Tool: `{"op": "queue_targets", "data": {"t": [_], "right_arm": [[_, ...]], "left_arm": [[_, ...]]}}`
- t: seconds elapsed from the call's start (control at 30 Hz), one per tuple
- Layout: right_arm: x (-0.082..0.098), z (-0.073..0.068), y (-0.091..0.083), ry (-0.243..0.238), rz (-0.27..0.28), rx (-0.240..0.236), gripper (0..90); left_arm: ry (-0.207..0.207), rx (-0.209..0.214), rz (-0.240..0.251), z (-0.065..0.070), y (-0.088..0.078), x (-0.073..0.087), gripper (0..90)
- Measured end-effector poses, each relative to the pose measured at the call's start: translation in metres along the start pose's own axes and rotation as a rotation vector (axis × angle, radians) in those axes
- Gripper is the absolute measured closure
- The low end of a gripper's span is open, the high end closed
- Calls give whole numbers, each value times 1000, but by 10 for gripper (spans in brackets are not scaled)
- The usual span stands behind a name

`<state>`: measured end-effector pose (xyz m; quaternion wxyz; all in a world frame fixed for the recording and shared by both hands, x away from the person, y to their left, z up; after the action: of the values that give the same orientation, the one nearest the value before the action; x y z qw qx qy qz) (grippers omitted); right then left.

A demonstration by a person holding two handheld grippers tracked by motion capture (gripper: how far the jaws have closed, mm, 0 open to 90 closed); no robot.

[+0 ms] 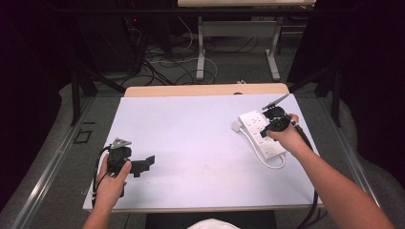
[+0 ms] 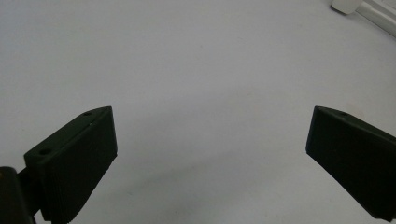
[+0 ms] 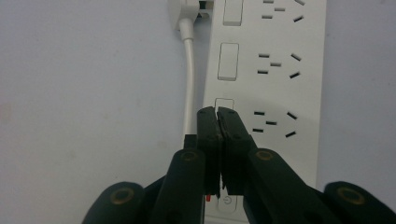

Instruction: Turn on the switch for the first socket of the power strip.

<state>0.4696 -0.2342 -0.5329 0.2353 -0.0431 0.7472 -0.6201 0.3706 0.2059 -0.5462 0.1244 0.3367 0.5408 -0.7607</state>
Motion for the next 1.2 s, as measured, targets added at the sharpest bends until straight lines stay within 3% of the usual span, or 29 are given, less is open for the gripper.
{"op": "queue_targets", "data": {"t": [0.33,0.7,0.73,0.97,1.03,1.2], "right_arm": [[-4,3,11,22,0,-7,900],[-2,1,20,17,-53,-1,900],[-3,1,22,14,-31,-11,900],[0,3,28,23,-59,7,900],[5,5,37,17,-89,7,900],[7,9,38,41,-59,-14,900]], "left_arm": [[1,4,0,0,1,0,17],[4,3,-6,-1,1,0,18],[3,5,-6,-1,1,0,18],[3,4,-10,-1,1,1,18],[3,3,-8,-1,1,0,18],[0,2,-4,-2,0,0,18]]}}
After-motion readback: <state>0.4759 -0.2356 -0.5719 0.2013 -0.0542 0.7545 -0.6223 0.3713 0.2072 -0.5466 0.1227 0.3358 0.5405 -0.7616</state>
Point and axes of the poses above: each handheld gripper's, and its own axes: y roughly forward along the jaws, x roughly out of its underside, z roughly to its right, the point moved 7 cm from there along y, roughly forward along the jaws, and after that the axes turned 6 degrees about -z, right-handed, at the moved point
